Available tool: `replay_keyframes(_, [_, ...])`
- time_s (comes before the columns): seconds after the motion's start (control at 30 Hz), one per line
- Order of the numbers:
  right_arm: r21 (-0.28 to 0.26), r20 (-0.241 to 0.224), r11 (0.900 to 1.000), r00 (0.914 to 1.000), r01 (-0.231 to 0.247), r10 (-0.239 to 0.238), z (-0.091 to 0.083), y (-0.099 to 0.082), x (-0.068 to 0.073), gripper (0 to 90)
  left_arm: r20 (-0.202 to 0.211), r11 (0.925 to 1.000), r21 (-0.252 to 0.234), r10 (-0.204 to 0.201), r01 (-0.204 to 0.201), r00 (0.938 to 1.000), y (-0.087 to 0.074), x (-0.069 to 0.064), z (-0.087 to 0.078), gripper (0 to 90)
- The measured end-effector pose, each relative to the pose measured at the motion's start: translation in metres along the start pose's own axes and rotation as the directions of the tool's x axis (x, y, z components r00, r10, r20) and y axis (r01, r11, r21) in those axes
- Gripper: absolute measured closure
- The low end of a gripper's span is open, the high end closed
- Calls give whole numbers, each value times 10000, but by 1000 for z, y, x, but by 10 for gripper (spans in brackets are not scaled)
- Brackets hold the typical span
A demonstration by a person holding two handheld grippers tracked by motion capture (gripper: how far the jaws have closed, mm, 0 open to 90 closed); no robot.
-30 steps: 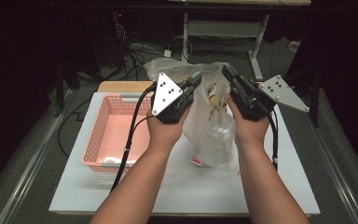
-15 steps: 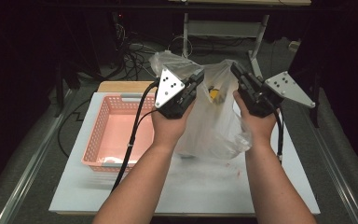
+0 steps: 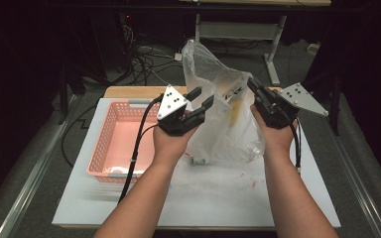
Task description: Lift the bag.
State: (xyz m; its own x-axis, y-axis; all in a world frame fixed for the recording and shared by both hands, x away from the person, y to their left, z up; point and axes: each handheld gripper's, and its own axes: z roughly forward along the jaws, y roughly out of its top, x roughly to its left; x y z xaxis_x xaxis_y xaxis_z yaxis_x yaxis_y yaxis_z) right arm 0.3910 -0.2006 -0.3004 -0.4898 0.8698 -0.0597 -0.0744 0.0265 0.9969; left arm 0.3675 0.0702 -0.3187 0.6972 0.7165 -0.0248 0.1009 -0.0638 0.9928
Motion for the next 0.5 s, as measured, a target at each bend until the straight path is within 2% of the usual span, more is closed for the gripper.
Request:
replay_keyframes(0.27, [352, 32, 9994, 10000, 20, -21, -7, -14, -4, 883, 289, 9984, 501, -286, 272, 9992, -33, -4, -28, 313])
replay_keyframes(0.37, [396, 5, 9992, 10000, 1, -1, -12, -16, -6, 838, 286, 9983, 485, -351, 337, 9990, -42, -6, -42, 250])
replay_keyframes(0.5, [374, -82, 9993, 10000, -50, 53, -19, -17, -7, 772, 361, 9948, 889, -522, 488, 9980, -50, -7, -55, 145])
